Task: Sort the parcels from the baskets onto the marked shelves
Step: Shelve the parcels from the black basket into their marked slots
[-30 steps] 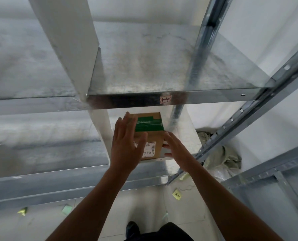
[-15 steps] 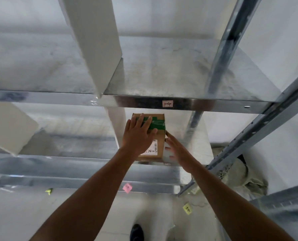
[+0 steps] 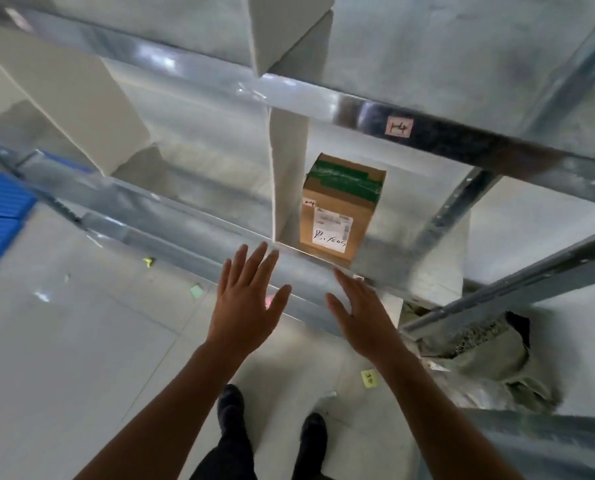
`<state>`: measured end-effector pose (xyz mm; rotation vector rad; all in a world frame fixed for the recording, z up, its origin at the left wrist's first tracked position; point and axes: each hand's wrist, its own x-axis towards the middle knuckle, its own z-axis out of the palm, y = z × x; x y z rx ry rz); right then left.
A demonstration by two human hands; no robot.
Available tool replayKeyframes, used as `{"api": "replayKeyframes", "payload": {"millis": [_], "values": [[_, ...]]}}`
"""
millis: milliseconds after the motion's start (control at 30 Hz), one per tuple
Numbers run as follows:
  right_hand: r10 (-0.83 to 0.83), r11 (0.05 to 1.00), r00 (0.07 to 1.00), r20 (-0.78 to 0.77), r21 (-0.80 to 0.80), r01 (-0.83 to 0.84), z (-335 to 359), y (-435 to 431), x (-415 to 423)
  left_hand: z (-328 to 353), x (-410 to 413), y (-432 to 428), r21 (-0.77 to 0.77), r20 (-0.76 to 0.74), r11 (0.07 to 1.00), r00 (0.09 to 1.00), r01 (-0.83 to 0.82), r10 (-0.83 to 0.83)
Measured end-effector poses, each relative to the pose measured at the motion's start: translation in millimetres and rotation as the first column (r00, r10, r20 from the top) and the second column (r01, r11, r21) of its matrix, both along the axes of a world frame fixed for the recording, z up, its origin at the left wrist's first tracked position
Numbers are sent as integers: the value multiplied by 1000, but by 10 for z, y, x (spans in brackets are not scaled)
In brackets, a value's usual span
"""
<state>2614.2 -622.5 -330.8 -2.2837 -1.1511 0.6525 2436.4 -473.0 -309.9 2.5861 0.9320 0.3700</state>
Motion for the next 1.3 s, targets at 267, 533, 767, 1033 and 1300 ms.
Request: {"api": "replayKeyframes", "payload": {"millis": [267, 533, 767, 1033, 1300], "values": [[383, 921, 917, 113, -126, -370, -92, 832, -1301, -384, -1709, 102, -152, -208, 925, 926, -348, 314], [636, 770, 760, 130, -169, -615, -158, 2093, -3228, -428, -3746, 669, -204, -222, 724, 752, -659, 621], [791, 611, 606, 87, -157, -776, -85, 3116, -4853, -382, -5422, 1186, -192, -223, 501, 535, -844, 815], [899, 438, 435, 55, -158, -885, -201, 4376, -6053, -483, -6434, 2028, -195, -231, 298, 339, -934, 912], [961, 274, 265, 84, -135, -952, -173, 6045, -7159, -330, -7308, 3277, -113, -269, 202, 226, -973, 936]]}}
